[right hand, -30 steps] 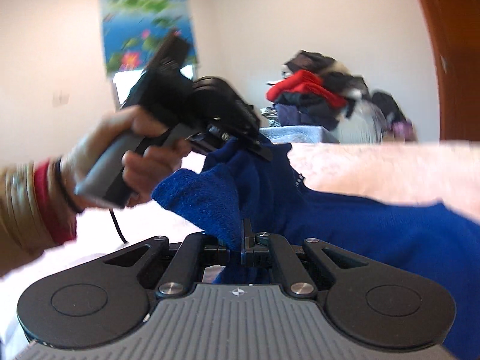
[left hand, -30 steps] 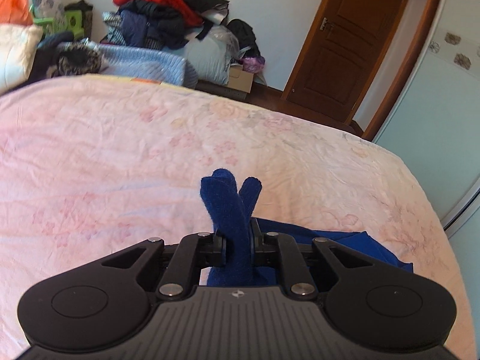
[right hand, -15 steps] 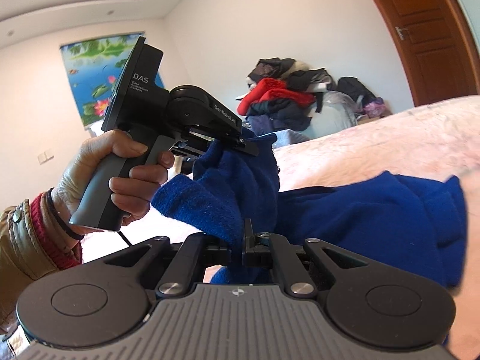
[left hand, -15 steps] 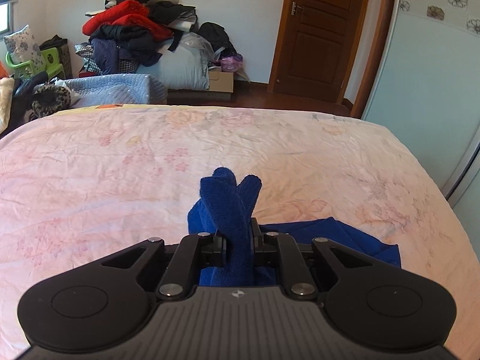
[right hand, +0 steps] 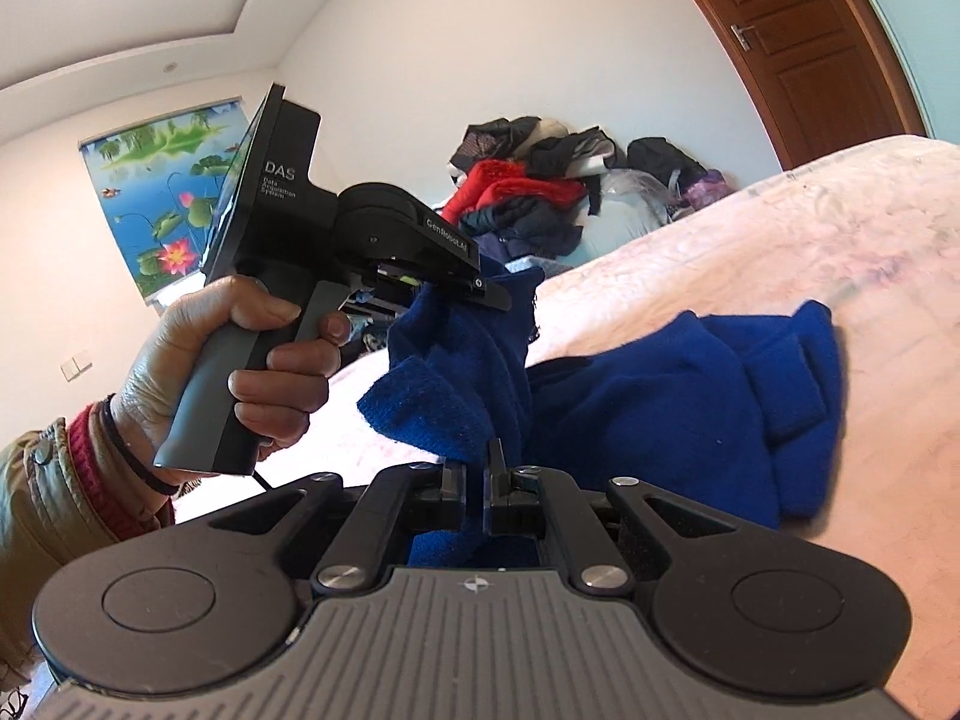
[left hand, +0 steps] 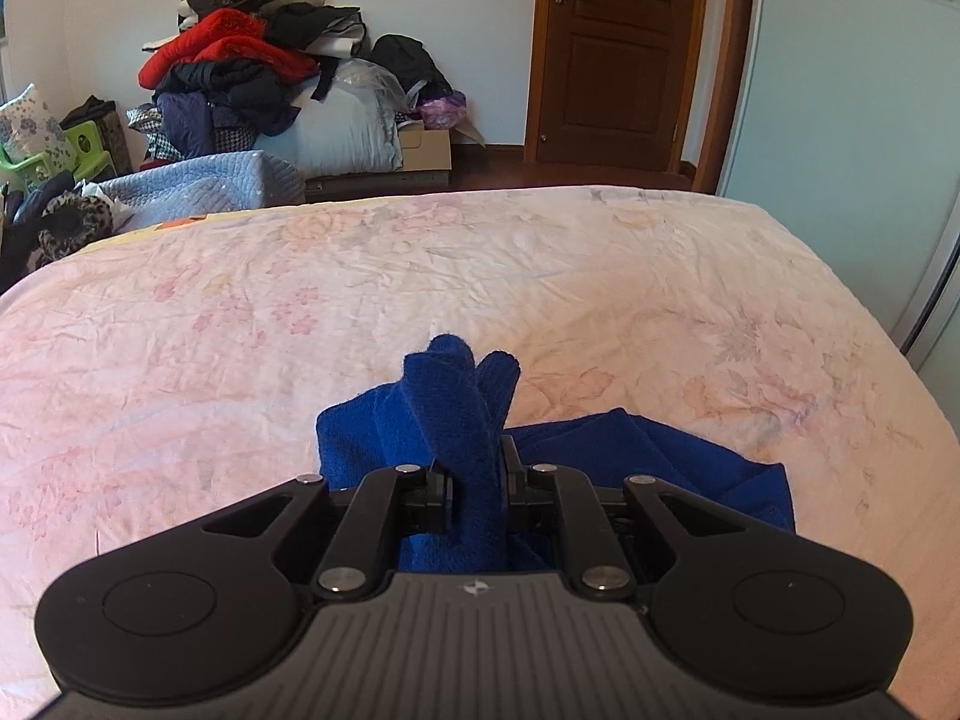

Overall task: Fold small clothes
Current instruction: 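Lift the held sweater edge with both grippers and fold it over the sweater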

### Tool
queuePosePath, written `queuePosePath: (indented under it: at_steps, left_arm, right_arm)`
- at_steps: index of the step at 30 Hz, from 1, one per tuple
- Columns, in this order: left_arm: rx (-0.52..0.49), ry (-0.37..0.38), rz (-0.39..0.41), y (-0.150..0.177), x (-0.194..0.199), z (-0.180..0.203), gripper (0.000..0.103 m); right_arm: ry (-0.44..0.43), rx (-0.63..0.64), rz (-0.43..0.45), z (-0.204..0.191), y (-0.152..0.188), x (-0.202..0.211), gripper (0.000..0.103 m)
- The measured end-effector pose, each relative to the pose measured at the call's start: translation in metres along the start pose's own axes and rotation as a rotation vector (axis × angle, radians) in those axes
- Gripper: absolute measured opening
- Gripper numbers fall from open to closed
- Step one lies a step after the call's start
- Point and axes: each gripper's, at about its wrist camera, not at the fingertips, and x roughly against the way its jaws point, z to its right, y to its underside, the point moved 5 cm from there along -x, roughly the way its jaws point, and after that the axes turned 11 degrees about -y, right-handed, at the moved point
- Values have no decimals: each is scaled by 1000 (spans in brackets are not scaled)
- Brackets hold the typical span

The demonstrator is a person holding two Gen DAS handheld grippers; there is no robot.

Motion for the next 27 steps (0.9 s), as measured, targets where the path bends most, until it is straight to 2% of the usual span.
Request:
queuePosePath:
  at_steps: [1, 2, 4, 5, 8, 9, 10, 15, 27]
  left_arm:
    - [-4, -3, 0, 1, -1, 2, 12]
    - [-4, -3, -2, 1, -1, 3, 12]
    - [-2, 1, -8, 2, -3, 5, 12]
    - [-2, 0, -9, 2, -4, 6, 12]
    - [-1, 2, -13, 1, -4, 9, 12]
    - [3, 4, -15, 1, -5, 10, 12]
    - [6, 6, -15, 0, -5, 11, 12]
    - [6, 29, -3, -7, -6, 25, 12]
    - [-86, 85, -8, 3, -22, 97, 12]
  right_arm:
    - [4, 8, -21, 1, 0, -3, 17]
    - [23, 20, -43, -1, 1, -5, 19]
    - [49, 49, -59, -3, 1, -8, 36]
    - [42, 58, -59, -4, 0, -10, 38]
    - [25, 38, -75, 2, -3, -21, 37]
    - [20, 26, -77, 3, -4, -23, 20]
    - [23, 22, -69, 4, -4, -23, 9]
    - [52, 23, -16, 6, -8, -7, 9]
    - [130, -10, 21, 24, -2, 24, 9]
